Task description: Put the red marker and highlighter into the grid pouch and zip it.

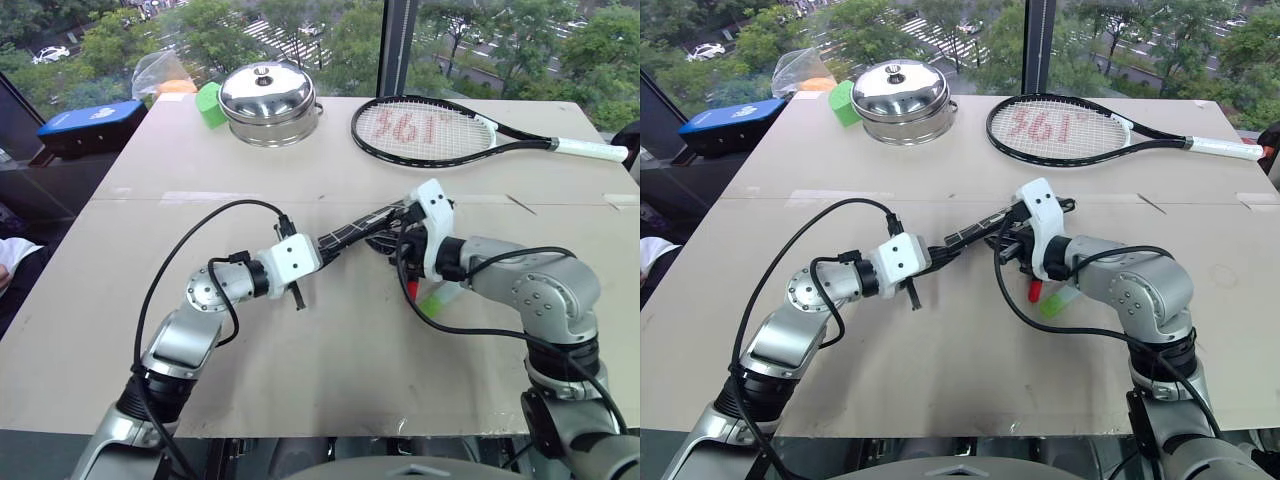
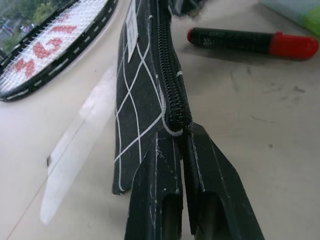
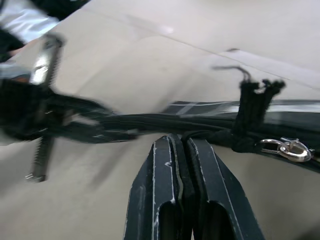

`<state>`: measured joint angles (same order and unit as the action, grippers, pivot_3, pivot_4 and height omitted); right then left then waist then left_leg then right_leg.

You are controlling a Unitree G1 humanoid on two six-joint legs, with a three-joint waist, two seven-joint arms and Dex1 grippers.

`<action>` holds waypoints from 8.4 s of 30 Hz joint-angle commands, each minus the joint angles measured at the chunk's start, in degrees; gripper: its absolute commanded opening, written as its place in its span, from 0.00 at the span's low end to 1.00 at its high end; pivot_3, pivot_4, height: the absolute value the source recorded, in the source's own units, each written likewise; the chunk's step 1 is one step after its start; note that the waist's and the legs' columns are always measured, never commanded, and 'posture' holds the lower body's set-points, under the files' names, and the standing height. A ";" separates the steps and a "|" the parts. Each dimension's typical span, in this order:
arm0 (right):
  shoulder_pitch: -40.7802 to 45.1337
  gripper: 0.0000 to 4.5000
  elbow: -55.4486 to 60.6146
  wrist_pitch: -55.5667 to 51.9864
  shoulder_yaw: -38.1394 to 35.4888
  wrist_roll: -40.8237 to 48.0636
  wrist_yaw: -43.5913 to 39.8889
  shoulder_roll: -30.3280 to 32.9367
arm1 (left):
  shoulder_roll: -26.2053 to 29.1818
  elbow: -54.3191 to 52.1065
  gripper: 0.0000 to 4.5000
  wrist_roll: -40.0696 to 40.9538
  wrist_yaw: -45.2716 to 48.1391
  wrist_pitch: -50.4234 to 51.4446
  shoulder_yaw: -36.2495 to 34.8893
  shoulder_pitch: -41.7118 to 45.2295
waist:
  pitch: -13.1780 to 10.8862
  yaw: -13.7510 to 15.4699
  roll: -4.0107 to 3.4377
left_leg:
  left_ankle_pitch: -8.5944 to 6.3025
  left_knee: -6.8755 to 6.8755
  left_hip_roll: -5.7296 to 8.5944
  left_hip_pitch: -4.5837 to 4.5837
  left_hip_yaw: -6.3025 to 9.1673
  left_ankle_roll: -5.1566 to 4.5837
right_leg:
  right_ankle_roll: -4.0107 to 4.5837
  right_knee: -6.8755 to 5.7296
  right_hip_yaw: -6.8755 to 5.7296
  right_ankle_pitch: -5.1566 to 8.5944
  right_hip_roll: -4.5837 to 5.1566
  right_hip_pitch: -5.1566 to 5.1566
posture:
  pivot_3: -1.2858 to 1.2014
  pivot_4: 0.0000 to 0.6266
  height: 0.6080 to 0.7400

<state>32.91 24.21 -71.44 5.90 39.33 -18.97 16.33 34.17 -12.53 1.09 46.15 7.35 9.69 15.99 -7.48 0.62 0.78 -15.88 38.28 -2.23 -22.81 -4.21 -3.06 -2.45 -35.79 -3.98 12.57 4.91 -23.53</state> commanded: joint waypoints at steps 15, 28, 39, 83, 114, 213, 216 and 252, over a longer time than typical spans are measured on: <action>0.81 0.02 -6.34 14.79 8.05 -8.90 -8.33 0.26 | -6.20 0.19 0.00 -0.69 -2.75 2.02 1.89 3.24 | 0.02 0.05 0.03 | 0.00 0.02 0.01 -0.01 0.03 0.00 | -0.01 -0.02 -0.02 0.00 -0.01 0.02 | 0.52 0.24 1.00; -17.31 0.15 15.86 7.93 -13.94 -1.14 1.42 4.68 | -5.00 3.02 0.00 0.74 -1.72 1.97 -0.32 5.00 | 0.03 0.03 0.08 | 0.00 0.02 -0.03 0.07 0.09 0.00 | 0.00 -0.04 -0.04 0.00 -0.12 0.05 | 0.52 0.24 1.00; -8.58 0.01 4.88 9.42 -1.86 -11.16 4.95 7.07 | -4.73 1.17 0.00 0.57 -0.71 2.32 0.63 5.35 | 0.02 0.12 0.05 | 0.01 0.03 0.01 0.04 0.03 0.01 | 0.01 -0.03 0.04 0.01 -0.07 0.04 | 0.52 0.24 1.00; -11.50 0.62 3.59 -12.34 0.49 -39.54 7.90 -11.70 | 0.57 12.57 0.00 -2.19 -3.76 -2.44 -4.21 6.07 | 0.15 0.06 0.26 | 0.22 0.03 0.06 0.01 0.09 0.38 | 0.01 -0.06 -0.09 0.00 -0.05 0.04 | 0.52 0.24 1.00; 20.23 0.04 -19.13 40.23 38.23 -54.79 -17.67 20.56 | 0.65 6.76 0.00 -0.03 0.93 -4.44 -2.64 3.39 | -0.02 -1.45 0.13 | 0.22 0.01 0.01 0.04 0.03 0.37 | -0.02 -0.02 -0.06 0.00 -0.07 0.00 | 0.52 0.24 1.00; -4.10 0.80 13.74 -15.51 -5.58 -29.73 -4.83 -17.36 | -1.24 5.95 0.00 2.69 3.13 -1.73 -1.60 6.57 | -0.05 0.04 0.28 | 0.23 0.08 0.11 0.03 0.13 0.39 | -0.01 -0.14 -0.07 0.01 -0.04 0.05 | 0.52 0.24 1.00; -2.61 0.80 10.39 -12.66 -5.95 -28.84 -3.24 -18.95 | -1.31 5.40 0.00 2.74 3.22 -1.59 -1.35 6.49 | -0.05 0.03 0.27 | 0.24 0.07 0.12 0.03 0.13 0.42 | -0.01 -0.13 -0.07 0.01 -0.08 0.04 | 0.52 0.24 1.00; -25.26 0.20 9.08 19.83 -12.19 -26.23 -10.11 23.41 | -0.72 15.45 0.20 4.02 6.77 -7.57 0.65 9.38 | -0.09 -1.09 0.26 | 0.07 -0.03 0.02 0.09 0.11 0.13 | -0.04 -0.02 0.02 0.03 -0.24 0.05 | 0.52 0.24 1.00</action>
<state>8.57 32.32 -55.40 -3.02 12.32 -27.38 38.74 32.94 3.31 1.63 51.08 -0.87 13.19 24.58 -7.57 -0.47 1.04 -15.81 38.27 -2.22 -22.73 -4.11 -2.93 -2.50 -35.81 -3.95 12.61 4.68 -23.48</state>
